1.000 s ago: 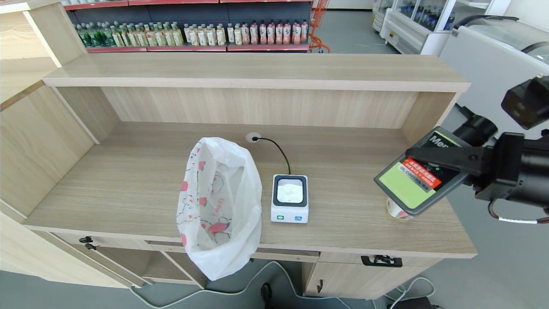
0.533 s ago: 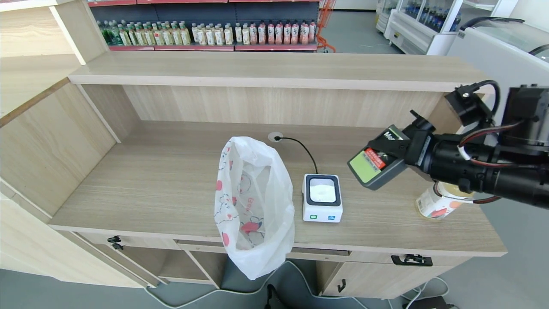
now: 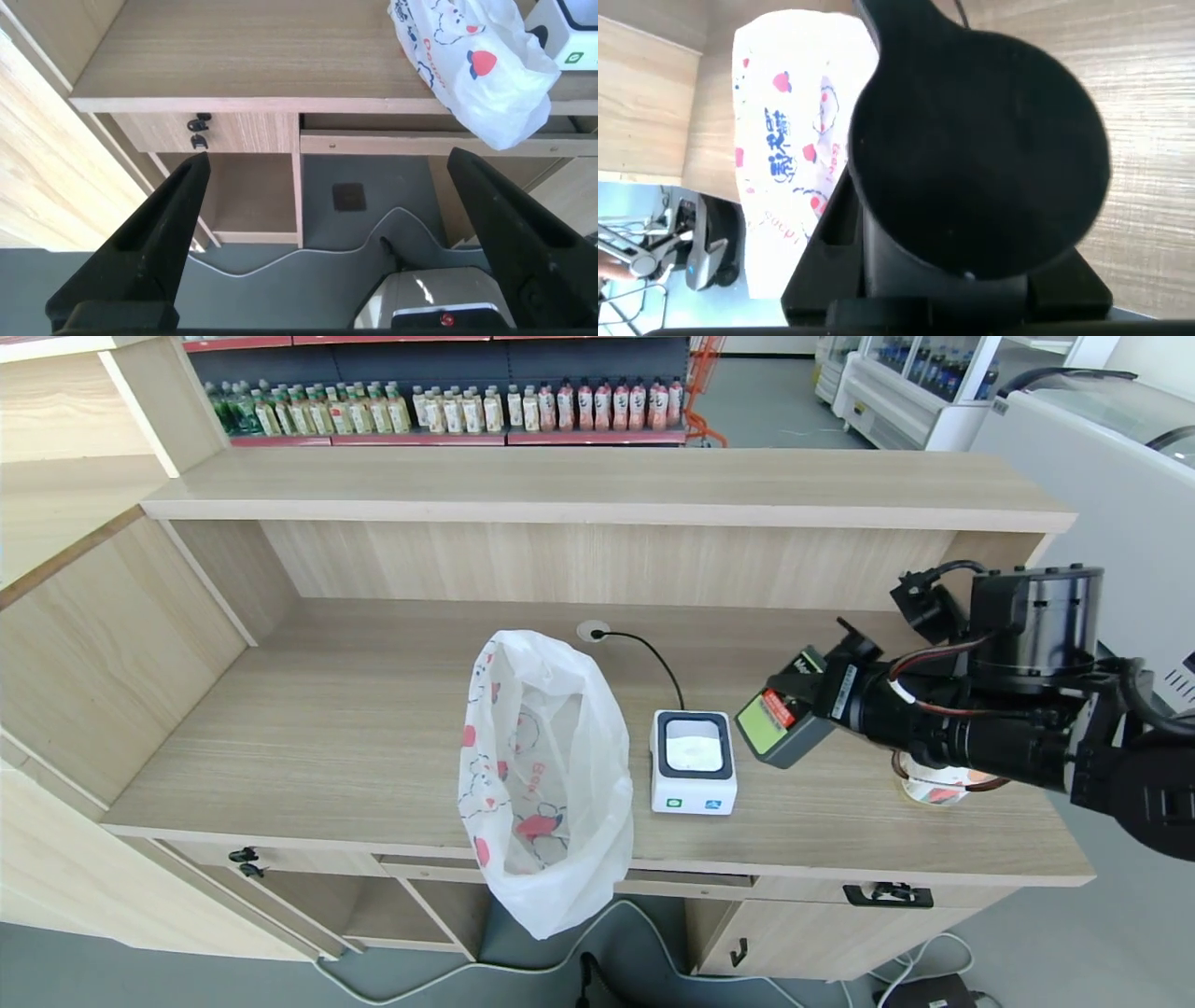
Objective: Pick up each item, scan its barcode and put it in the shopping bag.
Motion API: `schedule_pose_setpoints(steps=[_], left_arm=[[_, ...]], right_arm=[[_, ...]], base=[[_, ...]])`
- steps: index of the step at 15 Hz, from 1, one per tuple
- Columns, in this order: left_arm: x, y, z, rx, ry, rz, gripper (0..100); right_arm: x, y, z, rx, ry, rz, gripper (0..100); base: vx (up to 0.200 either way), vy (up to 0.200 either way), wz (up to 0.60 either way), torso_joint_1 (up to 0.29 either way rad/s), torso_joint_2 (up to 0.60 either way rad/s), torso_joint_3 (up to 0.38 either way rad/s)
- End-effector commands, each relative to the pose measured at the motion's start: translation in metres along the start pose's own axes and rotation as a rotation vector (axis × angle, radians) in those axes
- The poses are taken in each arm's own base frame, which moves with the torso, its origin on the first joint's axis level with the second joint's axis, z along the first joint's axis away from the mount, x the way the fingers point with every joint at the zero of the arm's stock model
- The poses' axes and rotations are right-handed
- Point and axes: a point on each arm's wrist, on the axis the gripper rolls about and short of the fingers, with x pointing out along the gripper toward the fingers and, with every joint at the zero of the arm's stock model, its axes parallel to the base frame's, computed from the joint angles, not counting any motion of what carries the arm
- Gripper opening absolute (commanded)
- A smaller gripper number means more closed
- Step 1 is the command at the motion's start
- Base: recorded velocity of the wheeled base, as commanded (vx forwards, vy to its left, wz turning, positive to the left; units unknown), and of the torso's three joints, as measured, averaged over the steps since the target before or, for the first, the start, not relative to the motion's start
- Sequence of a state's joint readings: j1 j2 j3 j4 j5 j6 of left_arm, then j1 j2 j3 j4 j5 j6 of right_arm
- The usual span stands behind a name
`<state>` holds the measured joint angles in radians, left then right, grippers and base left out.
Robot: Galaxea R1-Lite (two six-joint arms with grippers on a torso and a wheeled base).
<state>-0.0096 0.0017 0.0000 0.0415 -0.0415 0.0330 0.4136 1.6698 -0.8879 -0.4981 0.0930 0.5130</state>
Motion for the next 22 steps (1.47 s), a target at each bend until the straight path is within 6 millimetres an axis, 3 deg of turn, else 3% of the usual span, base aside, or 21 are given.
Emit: schedule_pose_setpoints(steps=[1,13,22], left_arm=[[0.000,0.000,0.000,-0.001,0.000,0.000,100],[0.000,0.000,0.000,-0.004,0.000,0.000,100],[0.000,0.000,0.000,-0.004,0.000,0.000,100]], right_arm=[[0.006,-0.003,-0.008,0.002,0.029,-0.014,0],[0.037,-0.012,-0.027,0.002,-0.023,0.030,0],[0.051,-0.010,-0.030,-0.011,-0.074,0.127,0]], base=[[0.000,0.000,0.00,0.000,0.00,0.000],[0.000,0.000,0.00,0.000,0.00,0.000],[0.000,0.000,0.00,0.000,0.00,0.000]])
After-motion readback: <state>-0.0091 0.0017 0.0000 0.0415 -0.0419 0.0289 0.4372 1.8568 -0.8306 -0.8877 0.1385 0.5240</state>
